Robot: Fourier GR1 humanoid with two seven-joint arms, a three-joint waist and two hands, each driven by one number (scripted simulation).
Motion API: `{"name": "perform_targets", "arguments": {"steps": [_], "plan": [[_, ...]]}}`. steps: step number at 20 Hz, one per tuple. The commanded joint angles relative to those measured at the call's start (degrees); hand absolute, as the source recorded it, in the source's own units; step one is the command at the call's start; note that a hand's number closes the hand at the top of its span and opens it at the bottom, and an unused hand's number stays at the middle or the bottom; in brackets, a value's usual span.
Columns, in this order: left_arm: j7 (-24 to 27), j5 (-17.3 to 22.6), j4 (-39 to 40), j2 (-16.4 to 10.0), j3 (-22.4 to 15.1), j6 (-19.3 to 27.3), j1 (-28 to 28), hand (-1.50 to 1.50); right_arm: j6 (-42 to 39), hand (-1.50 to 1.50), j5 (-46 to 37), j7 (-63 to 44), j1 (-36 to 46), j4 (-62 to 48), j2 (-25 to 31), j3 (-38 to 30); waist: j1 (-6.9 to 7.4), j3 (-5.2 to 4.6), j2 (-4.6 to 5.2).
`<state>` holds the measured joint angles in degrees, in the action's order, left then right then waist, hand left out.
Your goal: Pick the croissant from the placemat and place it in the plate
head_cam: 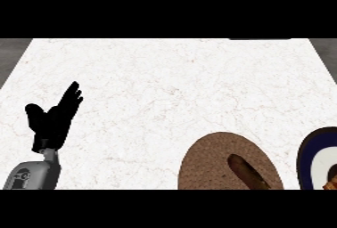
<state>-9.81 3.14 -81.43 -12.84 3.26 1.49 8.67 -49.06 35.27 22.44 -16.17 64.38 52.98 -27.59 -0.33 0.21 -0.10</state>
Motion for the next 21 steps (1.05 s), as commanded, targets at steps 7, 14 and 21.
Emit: {"name": "perform_targets", "arguments": {"steps": [7,14,21], "plan": [[0.47,-0.96,-0.17,0.05,-0.56,-0.12,-0.02,0.0,-15.62,-1.5,0.41,6.45,5.83,-11.26,1.41,-2.8,0.84,0.22,0.15],[0.89,-0.06,1.96,-0.78,1.46,-0.37,0.91,0.0,-17.21,-1.5,-2.12,6.13,7.13,-13.9,2.84,-4.74,0.36,0.29,0.24],[0.07,0.84,2.05,-1.05,1.58,-1.64,1.79,0.0,-14.92,-1.5,-8.71,7.81,8.69,-14.53,2.04,-3.83,0.54,0.37,0.25]]}}
